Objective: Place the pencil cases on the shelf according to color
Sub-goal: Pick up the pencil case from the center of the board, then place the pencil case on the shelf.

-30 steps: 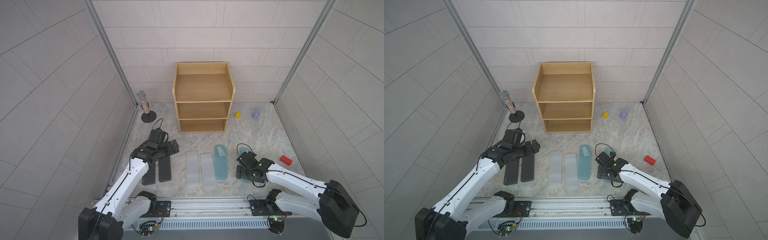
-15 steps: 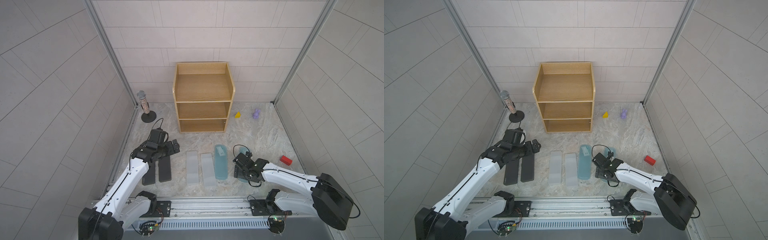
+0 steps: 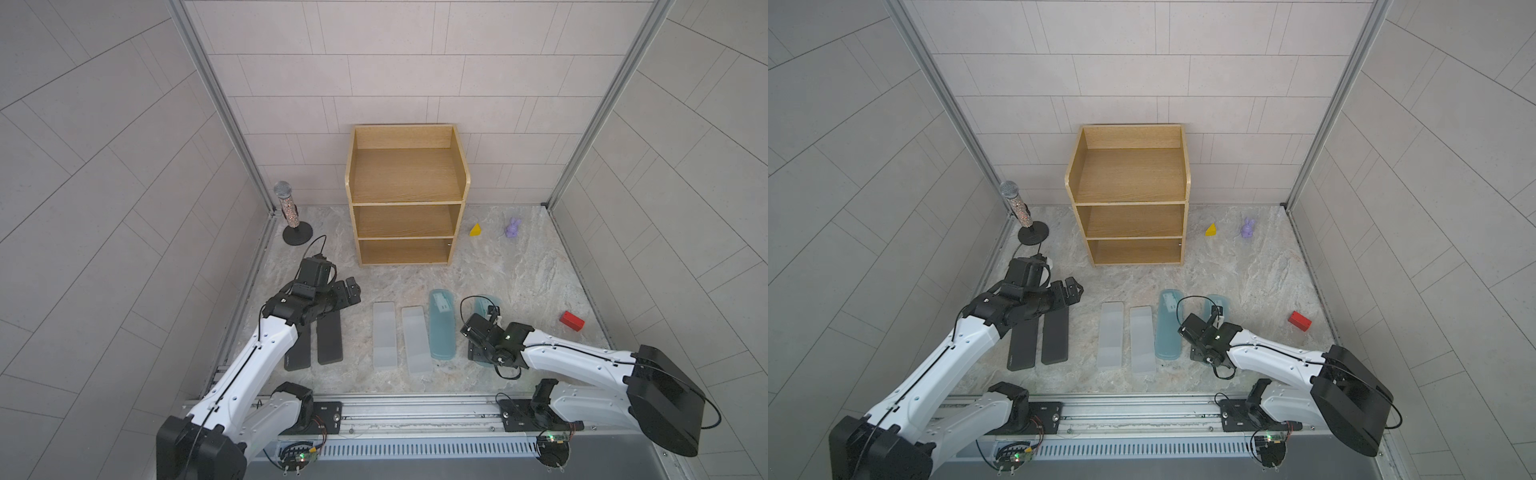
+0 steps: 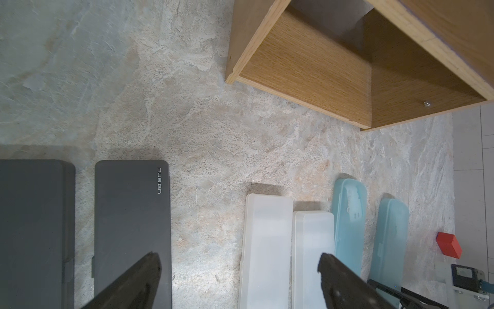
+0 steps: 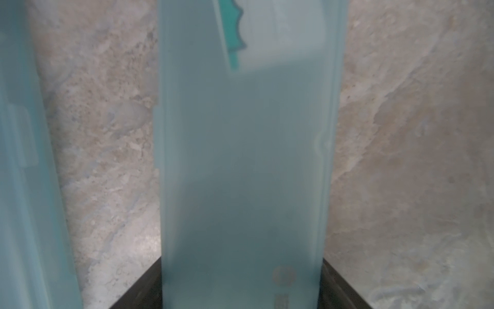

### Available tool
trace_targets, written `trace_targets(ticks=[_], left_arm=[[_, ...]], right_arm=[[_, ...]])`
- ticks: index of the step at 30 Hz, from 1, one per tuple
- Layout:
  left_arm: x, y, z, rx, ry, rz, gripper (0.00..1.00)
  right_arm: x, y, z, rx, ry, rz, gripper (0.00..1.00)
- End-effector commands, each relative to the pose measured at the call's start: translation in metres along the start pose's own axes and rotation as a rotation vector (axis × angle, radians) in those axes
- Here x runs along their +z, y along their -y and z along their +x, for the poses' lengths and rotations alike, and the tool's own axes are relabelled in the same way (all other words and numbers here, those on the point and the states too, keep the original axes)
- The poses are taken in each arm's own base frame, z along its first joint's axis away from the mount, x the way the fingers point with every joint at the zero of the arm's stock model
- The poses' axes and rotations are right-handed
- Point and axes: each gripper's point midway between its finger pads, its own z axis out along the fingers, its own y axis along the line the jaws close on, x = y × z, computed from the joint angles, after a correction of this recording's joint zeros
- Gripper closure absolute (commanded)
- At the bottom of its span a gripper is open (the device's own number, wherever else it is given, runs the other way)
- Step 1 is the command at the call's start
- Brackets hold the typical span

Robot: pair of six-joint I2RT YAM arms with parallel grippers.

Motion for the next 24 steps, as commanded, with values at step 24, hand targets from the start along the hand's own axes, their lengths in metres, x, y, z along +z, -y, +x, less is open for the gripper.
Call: trace_targets(ticks=[24], left_arm=[[-0.038,0.064,-0.039,0.022,0.071,0.225,0.0]], right_arm=[[-0.173,-0.072,-0.08,-0.23,0.238,-0.274,0.57]])
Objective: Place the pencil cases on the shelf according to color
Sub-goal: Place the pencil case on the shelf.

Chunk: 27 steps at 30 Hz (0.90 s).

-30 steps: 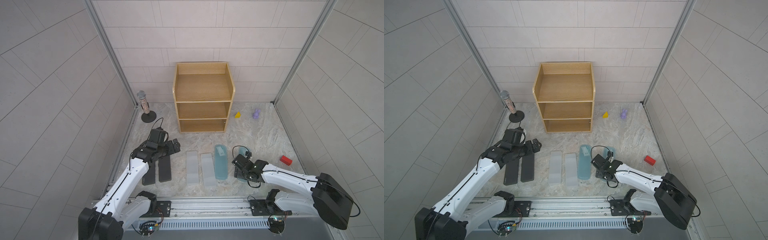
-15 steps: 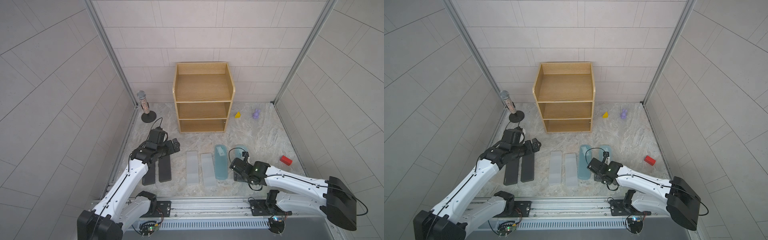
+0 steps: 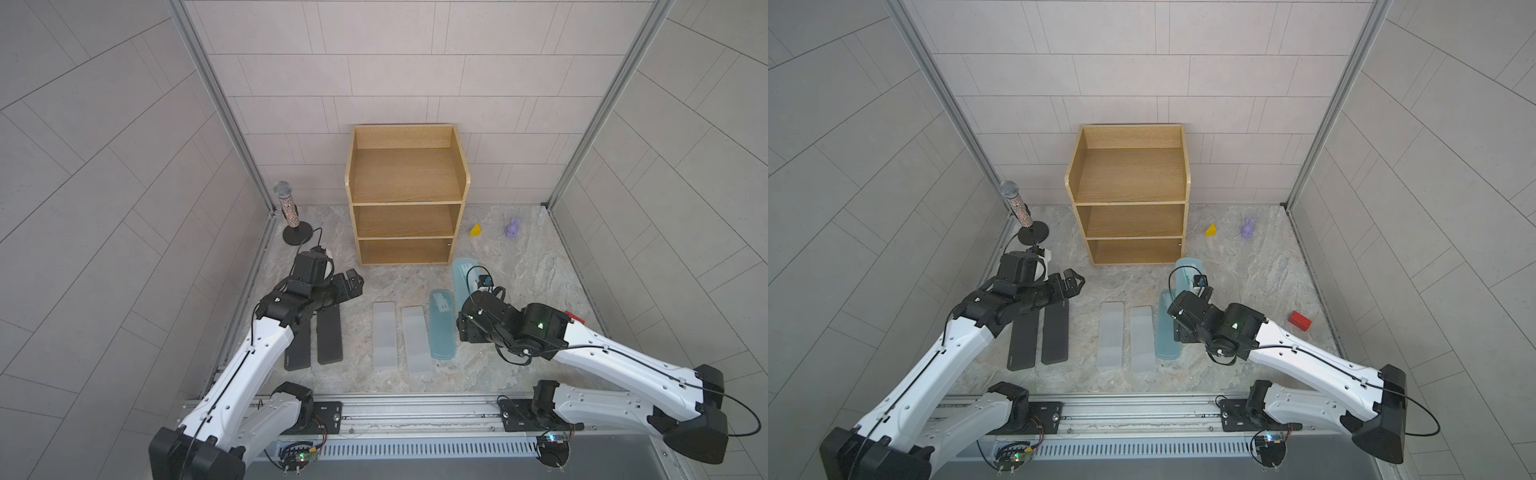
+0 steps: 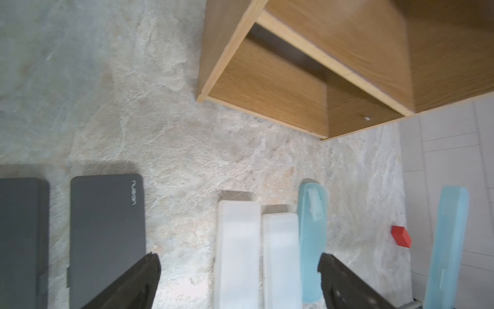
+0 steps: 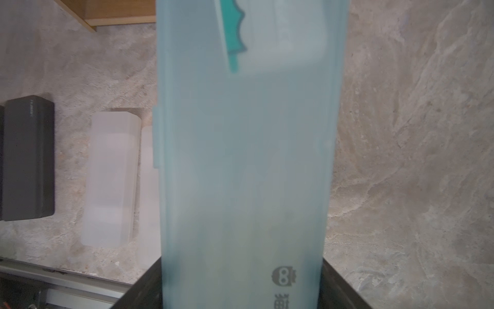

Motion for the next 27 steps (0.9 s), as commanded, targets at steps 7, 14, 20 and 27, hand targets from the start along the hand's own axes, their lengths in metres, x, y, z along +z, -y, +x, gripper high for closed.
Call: trace_targets(ticks=[7,14,20,27], left_arm=[[-0.021,0.07,-0.047,0.079,0.05,0.213,0.0],[-0.017,0.088,-0.074,0.12,0.068,0.224,0.0],[-0.011,0.101,-0.092,0.159,0.078,0.238,0.0],[-0.001,0.103,-0.096,0.207,0.051,0.241,0.0]], right_arm=[[-0.038,-0.03,-0.069,-0.165,0.124,-0.013,0.57],[-0.057,-0.042,-0.13,-0.177,0.197,-0.02,0.57],[-0.068,-0.062,-0.184,-0.217,0.257,-0.053,0.58],[-0.057,-0.07,-0.231,-0.19,0.299,-0.077,0.57]])
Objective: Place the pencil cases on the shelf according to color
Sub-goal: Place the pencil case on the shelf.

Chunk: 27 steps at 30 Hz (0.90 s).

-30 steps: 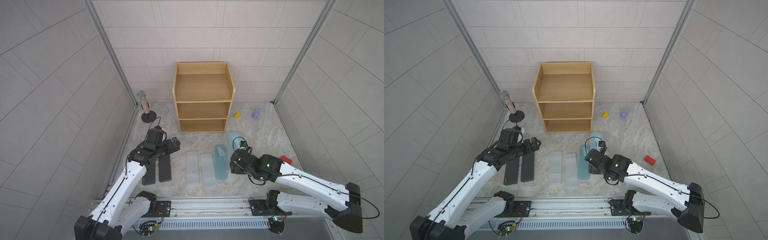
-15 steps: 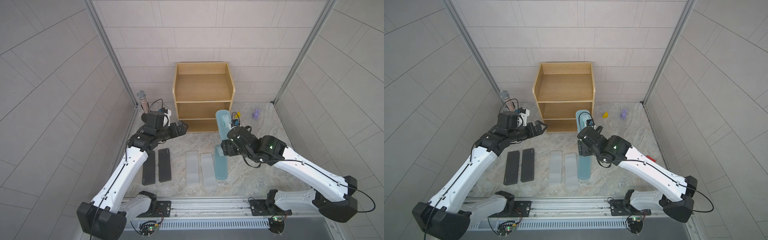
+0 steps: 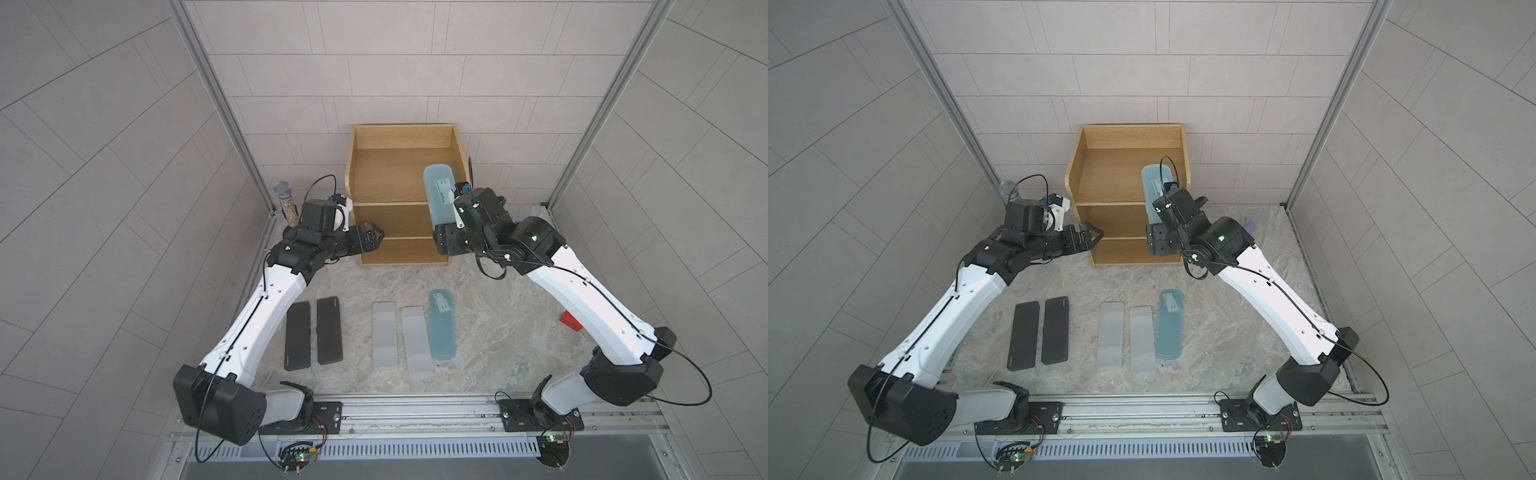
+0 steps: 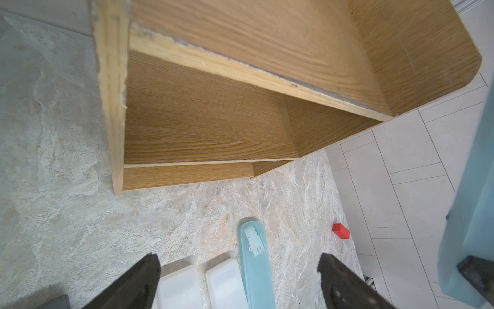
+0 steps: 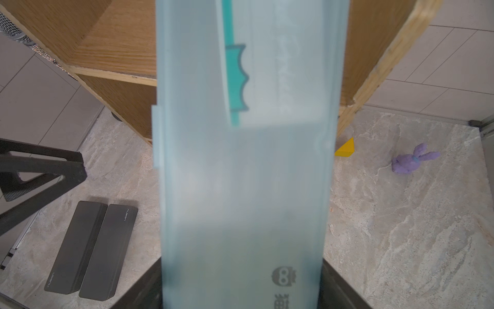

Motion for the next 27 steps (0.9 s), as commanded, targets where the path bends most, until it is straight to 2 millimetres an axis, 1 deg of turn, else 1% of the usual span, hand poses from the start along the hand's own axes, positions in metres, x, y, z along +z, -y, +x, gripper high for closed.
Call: trace_targets(ticks=[1,4,6,9,12,15,19,23,27], left_arm=[[0.001,0.006,-0.002,0.037,-0.008,0.031,0.0],[0.002,0.002,0.005,0.044,-0.02,0.026,0.0],[-0.002,-0.002,0.008,0.072,-0.025,0.001,0.0],[-0.008,-0.007,0.009,0.099,-0.01,-0.031,0.0],[-0.01,-0.002,0.008,0.088,0.003,-0.003,0.0],[-0.008,0.001,0.012,0.09,-0.01,0.027,0.0],[-0.009,-0.003,0.018,0.103,-0.025,0.01,0.0],[-0.009,0.002,0.019,0.095,-0.024,0.043,0.0],[-0.01,0.003,0.02,0.093,-0.023,0.049,0.0]], right_arm=[[0.007,-0.003,-0.021,-0.023,0.028,-0.014,0.57],[0.022,-0.003,-0.039,0.024,0.059,-0.03,0.57],[0.029,-0.005,-0.055,0.053,0.112,-0.049,0.57],[0.037,-0.003,-0.071,0.066,0.134,-0.048,0.58],[0.047,-0.001,-0.085,0.077,0.146,-0.037,0.58],[0.057,0.004,-0.098,0.101,0.171,-0.004,0.58],[0.072,0.007,-0.106,0.095,0.179,0.03,0.58],[0.087,0.021,-0.103,0.097,0.145,0.092,0.58],[0.099,0.032,-0.099,0.099,0.125,0.134,0.57]])
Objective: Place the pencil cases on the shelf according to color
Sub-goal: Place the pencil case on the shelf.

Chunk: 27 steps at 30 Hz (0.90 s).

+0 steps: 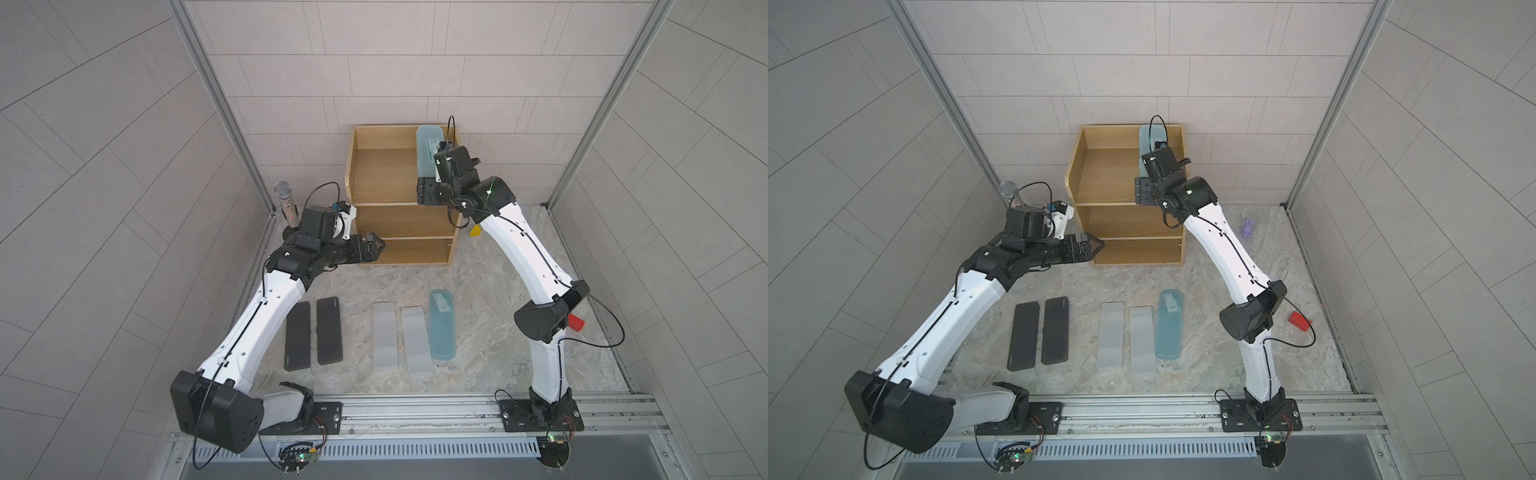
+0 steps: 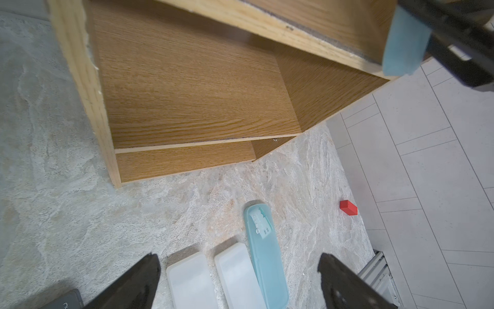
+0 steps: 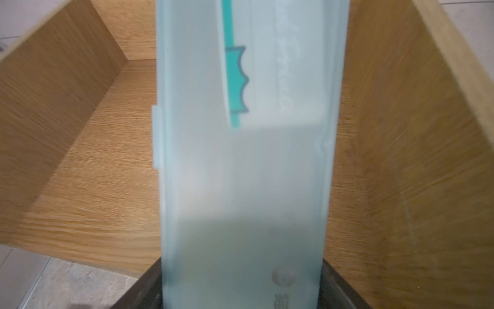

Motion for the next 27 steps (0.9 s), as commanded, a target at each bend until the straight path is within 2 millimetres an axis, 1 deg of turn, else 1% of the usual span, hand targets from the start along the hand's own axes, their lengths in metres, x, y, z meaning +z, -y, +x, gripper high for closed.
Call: trace_targets(ticks=[1,4,5,6,8,9,10,15,19,23,25,27], left_arm=[[-0.007,0.005,-0.002,0.02,0.026,0.026,0.0],[-0.006,0.006,-0.001,0.015,0.026,0.031,0.0],[-0.006,0.006,-0.002,0.013,0.027,0.035,0.0],[-0.006,0.006,-0.001,0.012,0.027,0.035,0.0],[-0.006,0.006,-0.001,0.011,0.025,0.035,0.0],[-0.006,0.006,-0.001,0.011,0.026,0.034,0.0],[-0.006,0.006,-0.001,0.012,0.026,0.034,0.0],[-0.004,0.003,0.001,0.01,0.023,0.022,0.0],[-0.002,0.0,0.002,0.006,0.015,0.015,0.0],[0.0,-0.002,0.004,-0.003,0.014,0.008,0.0],[0.0,-0.004,0.004,-0.015,0.018,0.003,0.0],[0.001,-0.006,0.006,-0.03,0.025,0.0,0.0]], right_arm=[[0.001,0.019,-0.002,-0.007,-0.002,0.069,0.57],[0.006,0.023,0.002,-0.008,-0.017,0.082,0.51],[0.007,0.024,0.003,-0.009,-0.02,0.088,0.46],[0.008,0.025,0.004,-0.009,-0.023,0.091,0.4],[0.011,0.026,0.004,-0.011,-0.024,0.096,0.24],[0.012,0.027,0.004,-0.012,-0.026,0.095,0.19],[0.011,0.027,0.003,-0.012,-0.022,0.095,0.17],[0.006,0.024,-0.008,-0.024,0.017,0.074,0.08],[-0.009,0.023,-0.023,-0.042,0.062,0.062,0.03],[-0.034,0.015,-0.04,-0.072,0.12,0.003,0.0],[-0.046,0.011,-0.045,-0.094,0.143,-0.027,0.0],[-0.058,0.011,-0.046,-0.105,0.151,-0.035,0.0]])
